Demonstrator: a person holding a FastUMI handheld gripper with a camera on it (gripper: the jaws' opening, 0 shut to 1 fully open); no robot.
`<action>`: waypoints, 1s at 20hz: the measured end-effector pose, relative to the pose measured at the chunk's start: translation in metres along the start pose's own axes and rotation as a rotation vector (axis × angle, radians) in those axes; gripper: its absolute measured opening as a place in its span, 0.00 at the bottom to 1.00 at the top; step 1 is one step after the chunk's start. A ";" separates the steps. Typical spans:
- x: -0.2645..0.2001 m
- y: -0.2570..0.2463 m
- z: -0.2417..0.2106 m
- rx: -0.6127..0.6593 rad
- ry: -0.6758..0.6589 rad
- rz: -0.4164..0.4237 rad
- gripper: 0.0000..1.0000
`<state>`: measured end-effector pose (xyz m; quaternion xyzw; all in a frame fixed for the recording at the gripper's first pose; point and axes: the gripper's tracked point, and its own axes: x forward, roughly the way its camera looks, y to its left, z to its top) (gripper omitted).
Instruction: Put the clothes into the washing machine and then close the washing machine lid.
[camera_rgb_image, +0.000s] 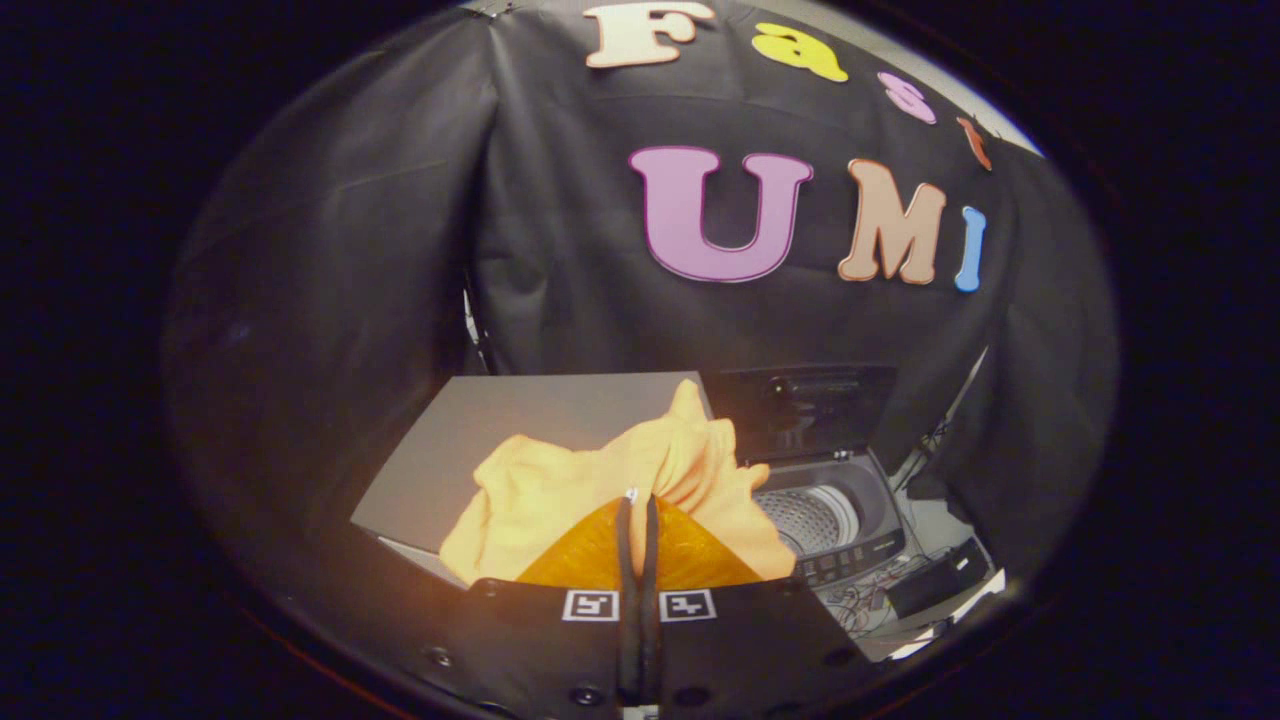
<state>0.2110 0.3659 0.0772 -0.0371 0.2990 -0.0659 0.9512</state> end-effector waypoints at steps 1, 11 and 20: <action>-0.006 -0.014 0.006 -0.016 -0.011 -0.009 0.01; 0.010 -0.152 -0.009 -0.031 -0.034 -0.094 0.01; 0.122 -0.244 -0.034 -0.017 0.037 -0.158 0.01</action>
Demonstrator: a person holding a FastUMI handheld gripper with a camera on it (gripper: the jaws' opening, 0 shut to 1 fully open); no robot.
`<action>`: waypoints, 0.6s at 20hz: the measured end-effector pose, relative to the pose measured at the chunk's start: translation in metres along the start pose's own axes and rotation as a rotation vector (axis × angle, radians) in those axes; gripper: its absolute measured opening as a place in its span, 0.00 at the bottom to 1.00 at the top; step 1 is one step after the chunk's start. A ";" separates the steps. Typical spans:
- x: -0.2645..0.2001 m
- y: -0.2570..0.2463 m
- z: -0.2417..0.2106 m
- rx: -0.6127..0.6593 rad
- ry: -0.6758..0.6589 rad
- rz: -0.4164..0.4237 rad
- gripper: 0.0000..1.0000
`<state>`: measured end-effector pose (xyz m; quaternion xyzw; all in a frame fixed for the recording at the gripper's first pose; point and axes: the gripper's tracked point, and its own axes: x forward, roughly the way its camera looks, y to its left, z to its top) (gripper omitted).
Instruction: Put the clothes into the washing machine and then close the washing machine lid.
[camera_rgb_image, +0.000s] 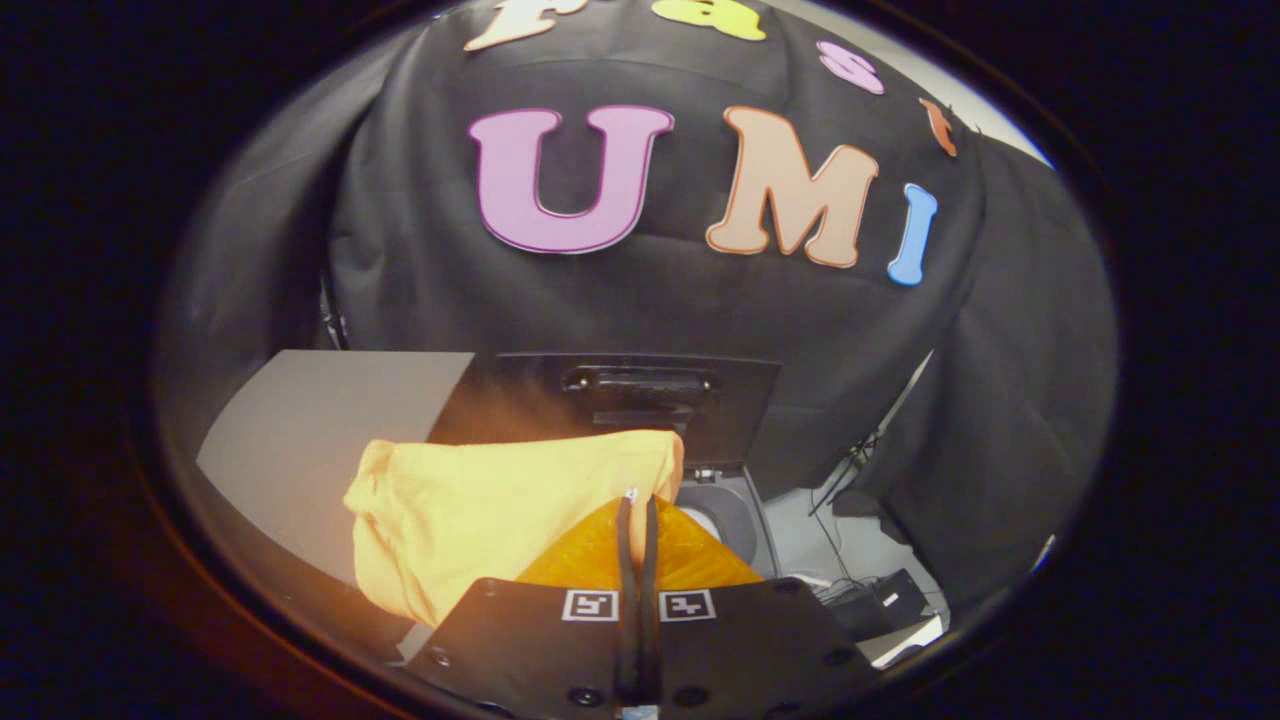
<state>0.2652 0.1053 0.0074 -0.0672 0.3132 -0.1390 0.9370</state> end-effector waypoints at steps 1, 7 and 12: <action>0.015 -0.005 -0.004 0.005 0.008 -0.003 0.01; 0.103 -0.011 -0.061 -0.035 0.128 0.011 0.01; 0.158 -0.009 -0.102 -0.014 0.210 0.020 0.01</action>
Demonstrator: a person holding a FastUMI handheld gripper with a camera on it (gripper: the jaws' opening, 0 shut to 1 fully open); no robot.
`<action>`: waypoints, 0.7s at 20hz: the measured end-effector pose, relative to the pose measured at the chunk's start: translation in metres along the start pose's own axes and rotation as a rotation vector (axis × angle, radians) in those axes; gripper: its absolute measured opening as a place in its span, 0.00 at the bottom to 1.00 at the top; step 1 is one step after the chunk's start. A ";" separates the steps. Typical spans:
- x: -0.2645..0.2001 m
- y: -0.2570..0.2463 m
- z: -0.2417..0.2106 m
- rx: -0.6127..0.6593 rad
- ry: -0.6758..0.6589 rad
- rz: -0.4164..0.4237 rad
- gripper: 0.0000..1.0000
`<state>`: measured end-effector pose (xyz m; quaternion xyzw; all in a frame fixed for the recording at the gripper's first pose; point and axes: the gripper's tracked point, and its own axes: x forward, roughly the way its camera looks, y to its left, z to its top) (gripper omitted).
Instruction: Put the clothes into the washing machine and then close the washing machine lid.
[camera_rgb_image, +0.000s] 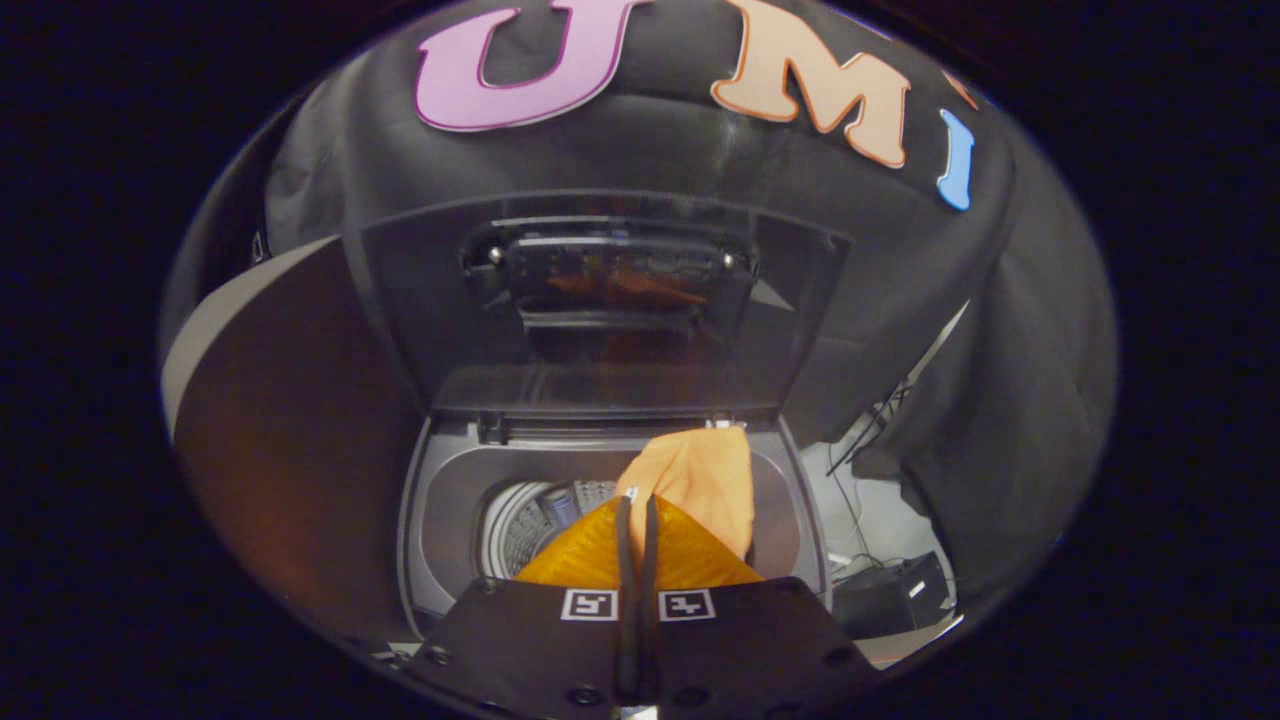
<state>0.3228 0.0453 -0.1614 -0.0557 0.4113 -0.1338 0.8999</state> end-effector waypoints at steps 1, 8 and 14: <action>0.008 0.002 -0.005 0.008 0.015 0.005 0.01; 0.056 0.006 -0.033 0.027 0.077 0.015 0.01; 0.092 0.010 -0.063 0.022 0.185 -0.004 0.01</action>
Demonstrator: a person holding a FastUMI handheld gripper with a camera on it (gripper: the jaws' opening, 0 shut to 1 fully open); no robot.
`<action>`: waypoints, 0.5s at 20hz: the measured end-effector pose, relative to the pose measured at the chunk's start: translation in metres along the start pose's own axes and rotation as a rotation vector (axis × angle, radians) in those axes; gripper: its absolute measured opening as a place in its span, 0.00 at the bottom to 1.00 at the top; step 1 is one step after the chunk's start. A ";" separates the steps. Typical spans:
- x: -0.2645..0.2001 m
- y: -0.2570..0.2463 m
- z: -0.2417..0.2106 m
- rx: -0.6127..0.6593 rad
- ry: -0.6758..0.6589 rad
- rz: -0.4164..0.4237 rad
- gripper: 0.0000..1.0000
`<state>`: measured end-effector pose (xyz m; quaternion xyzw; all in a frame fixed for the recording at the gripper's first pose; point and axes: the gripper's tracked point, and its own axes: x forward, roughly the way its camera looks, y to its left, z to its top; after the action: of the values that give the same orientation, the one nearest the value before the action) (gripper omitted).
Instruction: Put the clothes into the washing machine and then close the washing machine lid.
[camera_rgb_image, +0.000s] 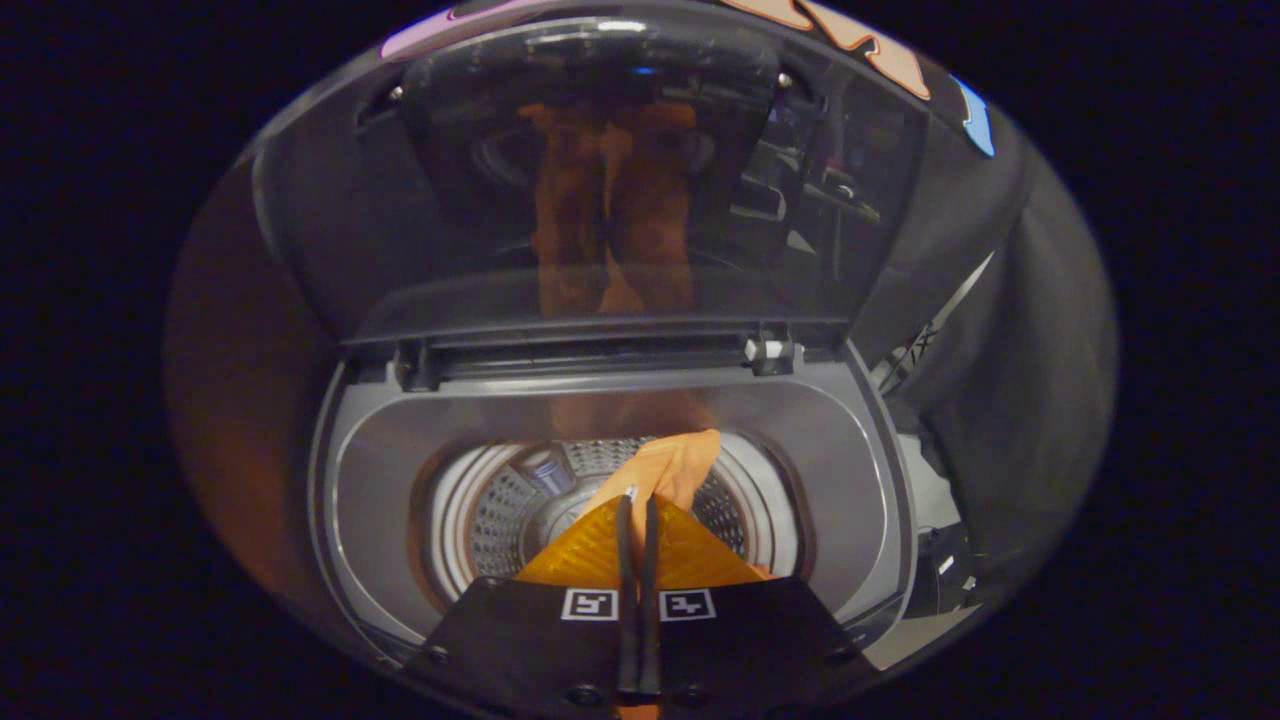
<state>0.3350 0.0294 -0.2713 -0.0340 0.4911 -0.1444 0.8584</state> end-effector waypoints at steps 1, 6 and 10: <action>0.006 0.000 -0.001 0.011 0.010 -0.002 0.01; 0.026 0.005 -0.012 0.025 0.077 -0.008 0.02; 0.031 0.008 -0.018 -0.005 0.084 0.006 0.13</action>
<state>0.3355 0.0296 -0.3080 -0.0287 0.5272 -0.1417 0.8374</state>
